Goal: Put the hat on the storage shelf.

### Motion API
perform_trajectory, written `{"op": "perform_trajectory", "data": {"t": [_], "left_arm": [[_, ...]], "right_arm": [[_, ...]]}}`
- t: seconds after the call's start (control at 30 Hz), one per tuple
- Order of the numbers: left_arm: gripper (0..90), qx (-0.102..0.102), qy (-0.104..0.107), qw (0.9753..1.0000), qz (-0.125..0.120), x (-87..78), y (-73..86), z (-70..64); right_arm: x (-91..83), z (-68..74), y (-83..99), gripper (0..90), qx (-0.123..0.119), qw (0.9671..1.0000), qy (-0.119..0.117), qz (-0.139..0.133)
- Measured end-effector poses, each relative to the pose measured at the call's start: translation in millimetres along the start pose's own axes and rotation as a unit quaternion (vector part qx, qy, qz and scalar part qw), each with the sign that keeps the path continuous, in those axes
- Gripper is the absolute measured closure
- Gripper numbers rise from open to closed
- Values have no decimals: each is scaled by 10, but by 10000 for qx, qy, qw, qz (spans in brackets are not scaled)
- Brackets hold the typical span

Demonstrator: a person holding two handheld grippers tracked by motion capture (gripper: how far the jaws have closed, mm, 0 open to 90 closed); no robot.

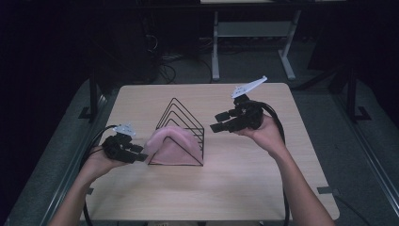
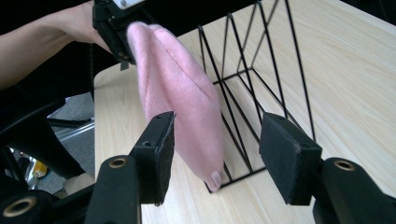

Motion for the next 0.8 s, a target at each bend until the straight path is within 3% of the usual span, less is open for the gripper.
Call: {"op": "perform_trajectory", "data": {"t": [0.5, 0.8], "left_arm": [[534, -19, 15, 10000, 9, -18, 18, -17], [529, -46, 12, 10000, 29, -33, 70, -14]], "right_arm": [[-275, -166, 403, 423, 382, 9988, 265, -146], [-349, -243, 618, 390, 596, 9974, 375, -144]]}}
Point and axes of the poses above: each handheld gripper's, and its own axes: x roughly forward along the jaws, y roughly out of its underside, z roughly to its left, the point moved 5 cm from there along x, roughly forward along the jaws, and after that the axes turned 10 degrees about z, right-handed, at the moved point
